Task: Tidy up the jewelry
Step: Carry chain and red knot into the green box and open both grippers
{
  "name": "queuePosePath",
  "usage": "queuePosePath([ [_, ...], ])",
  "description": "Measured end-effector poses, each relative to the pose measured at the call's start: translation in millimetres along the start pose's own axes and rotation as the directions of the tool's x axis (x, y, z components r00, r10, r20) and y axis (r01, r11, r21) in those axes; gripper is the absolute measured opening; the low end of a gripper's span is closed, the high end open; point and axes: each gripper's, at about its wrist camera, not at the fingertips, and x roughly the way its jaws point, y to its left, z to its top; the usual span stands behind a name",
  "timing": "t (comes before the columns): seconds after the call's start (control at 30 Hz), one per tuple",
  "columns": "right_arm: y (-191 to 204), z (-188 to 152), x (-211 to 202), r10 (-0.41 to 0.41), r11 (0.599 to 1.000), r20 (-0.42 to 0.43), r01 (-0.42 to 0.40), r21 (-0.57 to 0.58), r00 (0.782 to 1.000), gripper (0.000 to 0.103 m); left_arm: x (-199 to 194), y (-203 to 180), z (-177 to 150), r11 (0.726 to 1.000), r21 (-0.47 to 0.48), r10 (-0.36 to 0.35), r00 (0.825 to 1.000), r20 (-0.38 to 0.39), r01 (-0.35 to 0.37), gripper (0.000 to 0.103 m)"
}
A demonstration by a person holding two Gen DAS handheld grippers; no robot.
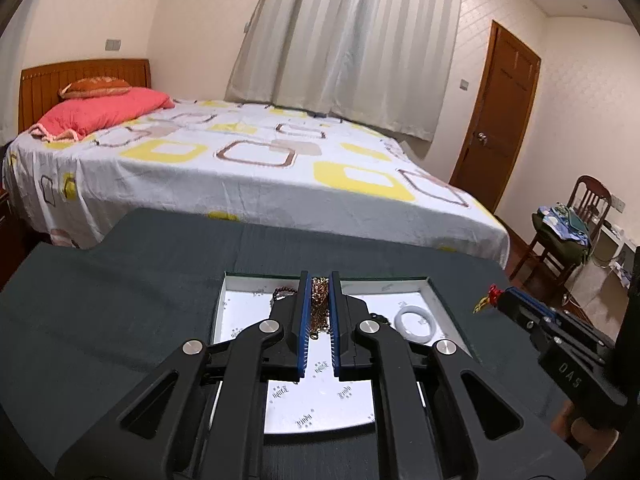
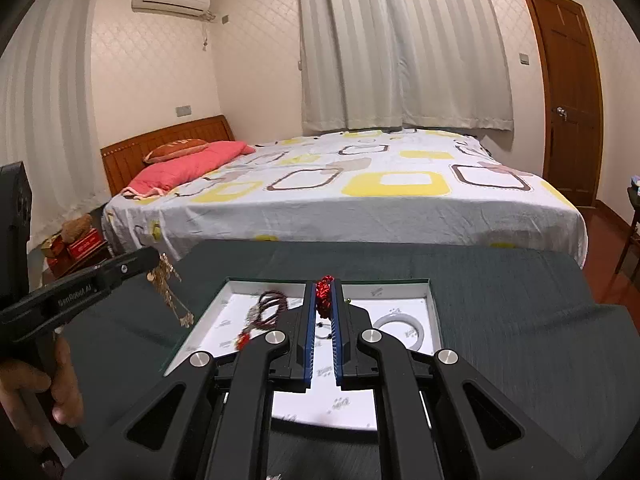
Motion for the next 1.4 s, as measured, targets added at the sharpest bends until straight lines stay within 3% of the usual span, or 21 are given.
queuePosePath([
  [0.23, -13, -29, 52, -0.038, 0.999, -0.092, 0.039, 0.014, 0.995, 0.008, 53, 17, -29, 0.998, -0.007, 0.058, 0.994, -0.090, -0.059, 0.009],
  [0.57, -21, -62, 103, -0.061, 0.998, -0.245, 0.065, 0.008, 0.968, 0.008, 94, 35, -61, 0.995, -0.004, 0.099, 0.976, -0.191, -0.102, 0.009],
  [0.83, -21, -66, 115, -0.068, 0.997, -0.298, 0.072, 0.001, 0.952, 0.008, 111, 39, -75, 0.995, -0.013, 0.095, 0.961, -0.261, -0.102, 0.009],
  [1.2, -19, -68, 115, -0.051, 0.998, -0.318, 0.056, 0.007, 0.947, 0.009, 113, 37, -79, 0.995, -0.010, 0.092, 0.956, -0.280, -0.098, 0.009],
  [1.3, -21, -67, 114, -0.051, 0.998, -0.316, 0.059, 0.018, 0.947, 0.010, 112, 36, -79, 0.995, -0.008, 0.093, 0.957, -0.276, -0.099, 0.020],
  [1.37, -22, -65, 113, -0.051, 0.998, -0.315, 0.062, 0.024, 0.948, 0.011, 110, 35, -78, 0.994, -0.010, 0.098, 0.959, -0.265, -0.104, 0.038],
  [1.4, -22, -65, 113, -0.050, 0.998, -0.313, 0.062, 0.027, 0.948, 0.027, 109, 35, -77, 0.994, -0.013, 0.097, 0.961, -0.259, -0.104, 0.040],
])
